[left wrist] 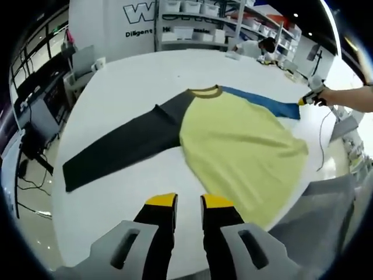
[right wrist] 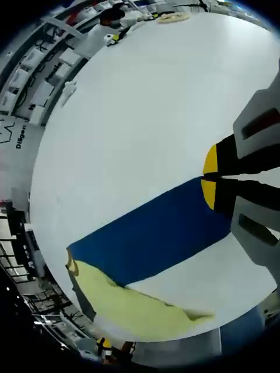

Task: Fold the garment on the visible template until the final outline fits inside the template.

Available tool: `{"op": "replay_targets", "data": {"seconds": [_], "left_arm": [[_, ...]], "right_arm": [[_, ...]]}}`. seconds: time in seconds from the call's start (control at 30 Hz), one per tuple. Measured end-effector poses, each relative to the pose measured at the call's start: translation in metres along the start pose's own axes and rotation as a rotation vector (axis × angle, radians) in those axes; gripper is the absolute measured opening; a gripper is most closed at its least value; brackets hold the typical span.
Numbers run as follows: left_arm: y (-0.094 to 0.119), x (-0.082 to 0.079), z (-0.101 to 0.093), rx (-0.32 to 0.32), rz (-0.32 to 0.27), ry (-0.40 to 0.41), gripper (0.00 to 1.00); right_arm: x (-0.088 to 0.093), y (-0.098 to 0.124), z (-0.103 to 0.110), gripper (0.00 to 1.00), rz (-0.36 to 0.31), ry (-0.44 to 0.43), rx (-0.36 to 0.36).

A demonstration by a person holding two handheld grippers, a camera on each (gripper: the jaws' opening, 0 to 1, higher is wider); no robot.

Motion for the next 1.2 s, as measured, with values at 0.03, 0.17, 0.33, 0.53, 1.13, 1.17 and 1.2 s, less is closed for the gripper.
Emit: {"op": "replay_targets", "data": {"seconds": [0.03, 0.17, 0.33, 0.53, 1.13, 1.17, 1.2], "left_arm": [[-0.002, 0.002, -0.008, 0.035, 0.015, -0.033, 0.20], [-0.013, 0.010, -0.033, 0.125, 0.042, -0.094, 0.37], [-0.026, 0.033, -0.051, 0.156, 0.161, -0.110, 0.37], [-0.038, 0.053, -0.057, 0.138, 0.257, -0.060, 0.33], [-0.047, 0.058, -0.041, 0.125, 0.347, -0.146, 0.08], [-0.046, 0.058, -0.038, 0.122, 0.346, -0.144, 0.08], [-0.045, 0.058, -0.036, 0.118, 0.346, -0.143, 0.08]], "right_arm": [[-0.001, -0.002, -0.003, 0.00, 0.000, 0.015, 0.012], [-0.004, -0.012, -0.013, 0.00, 0.024, 0.033, 0.020], [-0.005, -0.013, -0.024, 0.00, 0.033, 0.032, 0.046], [-0.007, -0.013, -0.035, 0.00, 0.012, 0.042, 0.053], [0.026, 0.009, -0.033, 0.00, 0.076, 0.019, 0.041], [0.029, 0.009, -0.032, 0.00, 0.078, 0.018, 0.038], [0.032, 0.010, -0.031, 0.00, 0.082, 0.015, 0.034]]}}
Point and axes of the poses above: the point that each gripper's makers call its tool centre point, and the gripper's own axes: y roughly backward along the fingers, z roughly to its left, x roughly out of its underside, the point moved 10 cm from there along y, roughly backward along the fingers, and after that the axes turned 12 degrees about -z, right-handed, at the moved point
